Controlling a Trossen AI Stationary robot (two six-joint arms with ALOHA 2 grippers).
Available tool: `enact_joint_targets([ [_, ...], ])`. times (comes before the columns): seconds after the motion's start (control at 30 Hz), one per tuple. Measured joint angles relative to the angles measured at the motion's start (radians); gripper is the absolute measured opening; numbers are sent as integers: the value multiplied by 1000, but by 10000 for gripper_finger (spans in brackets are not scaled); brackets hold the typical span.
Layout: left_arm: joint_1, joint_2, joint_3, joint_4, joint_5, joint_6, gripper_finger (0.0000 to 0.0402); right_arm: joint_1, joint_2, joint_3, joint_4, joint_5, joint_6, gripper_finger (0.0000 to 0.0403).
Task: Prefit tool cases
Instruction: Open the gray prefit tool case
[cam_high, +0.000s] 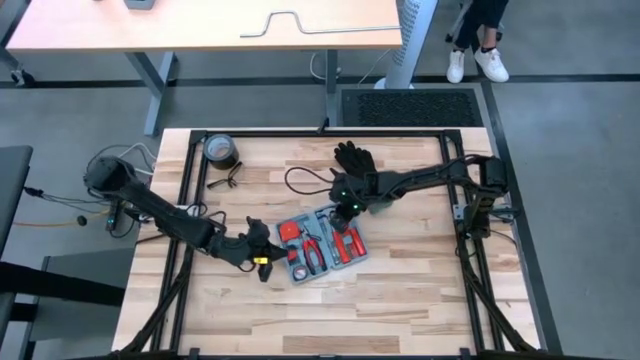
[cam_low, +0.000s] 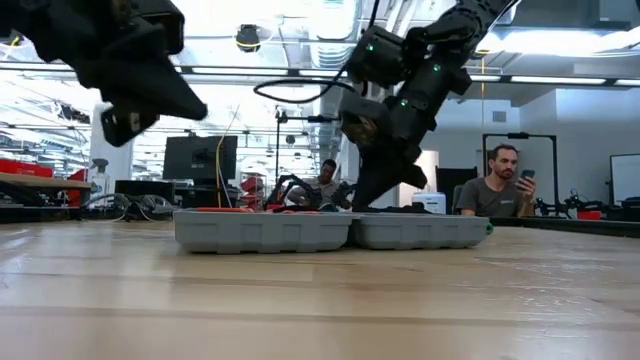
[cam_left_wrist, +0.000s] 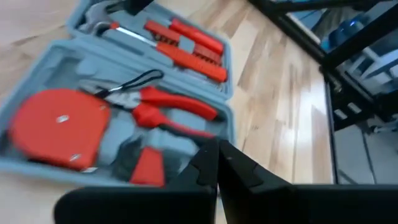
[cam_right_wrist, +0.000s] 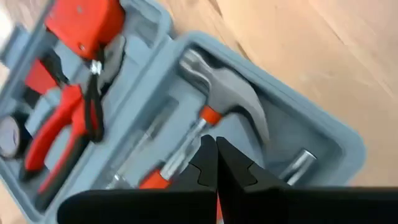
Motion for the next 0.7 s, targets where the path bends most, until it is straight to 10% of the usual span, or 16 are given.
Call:
enact_joint_targets([
  [0.4, 0, 478, 206, 158, 54, -148, 0, -60, -3, 0, -98, -46, -161, 0],
  [0.7, 1, 490, 304, -129, 90, -224, 0, -77, -7, -12, -166, -96, -255, 0],
])
